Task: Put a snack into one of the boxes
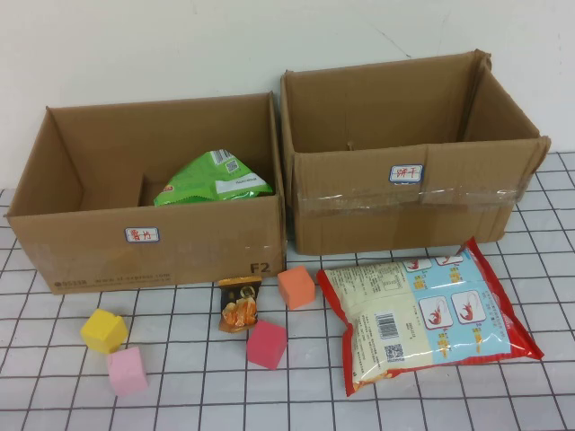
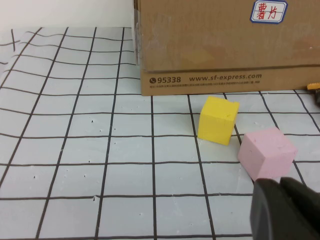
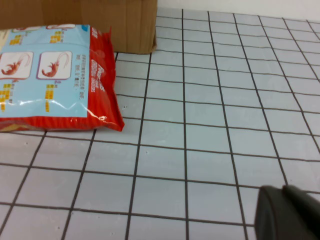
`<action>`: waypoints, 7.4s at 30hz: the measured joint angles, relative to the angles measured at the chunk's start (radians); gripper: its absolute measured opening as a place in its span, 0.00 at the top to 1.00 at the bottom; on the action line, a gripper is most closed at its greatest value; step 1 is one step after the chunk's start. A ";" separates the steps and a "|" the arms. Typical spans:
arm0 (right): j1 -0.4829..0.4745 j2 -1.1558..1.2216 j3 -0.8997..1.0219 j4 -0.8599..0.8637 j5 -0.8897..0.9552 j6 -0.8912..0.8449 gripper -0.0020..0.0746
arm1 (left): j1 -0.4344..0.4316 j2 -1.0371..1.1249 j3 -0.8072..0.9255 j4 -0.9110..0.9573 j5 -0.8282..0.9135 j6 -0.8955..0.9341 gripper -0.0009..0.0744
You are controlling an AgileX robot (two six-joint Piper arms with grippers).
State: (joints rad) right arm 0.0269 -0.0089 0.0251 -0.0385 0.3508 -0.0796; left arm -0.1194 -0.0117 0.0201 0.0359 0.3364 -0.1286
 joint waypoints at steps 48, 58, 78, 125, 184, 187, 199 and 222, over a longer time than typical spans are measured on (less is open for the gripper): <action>0.000 0.000 0.003 0.000 -0.646 0.000 0.97 | 0.000 0.000 0.006 0.024 -0.652 0.000 0.99; 0.000 0.000 0.003 0.055 -0.915 -0.008 0.97 | 0.000 0.000 0.006 0.030 -1.028 0.000 0.99; 0.000 0.357 -0.368 -0.024 0.117 -0.151 0.97 | 0.000 0.287 -0.412 -0.059 0.185 -0.107 0.99; 0.000 0.620 -0.368 0.193 0.101 -0.424 0.97 | -0.388 1.884 -1.143 -0.216 -0.012 -0.022 0.09; 0.000 0.620 -0.368 0.348 0.077 -0.448 0.97 | -0.447 2.098 -1.973 -0.022 0.150 -0.029 0.10; 0.000 0.620 -0.368 0.407 0.081 -0.515 0.97 | -0.447 2.093 -2.056 -0.020 0.316 -0.005 0.16; 0.000 0.620 -0.368 0.690 0.066 -0.944 0.97 | -0.447 1.868 -2.130 -0.013 0.566 0.152 0.96; 0.000 1.342 -0.617 1.302 0.098 -1.475 0.21 | -0.447 1.005 -0.885 -0.194 0.023 0.259 0.98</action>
State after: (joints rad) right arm 0.0269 1.3330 -0.5922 1.2635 0.4488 -1.5544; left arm -0.5664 0.9936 -0.8652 -0.1576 0.3597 0.1308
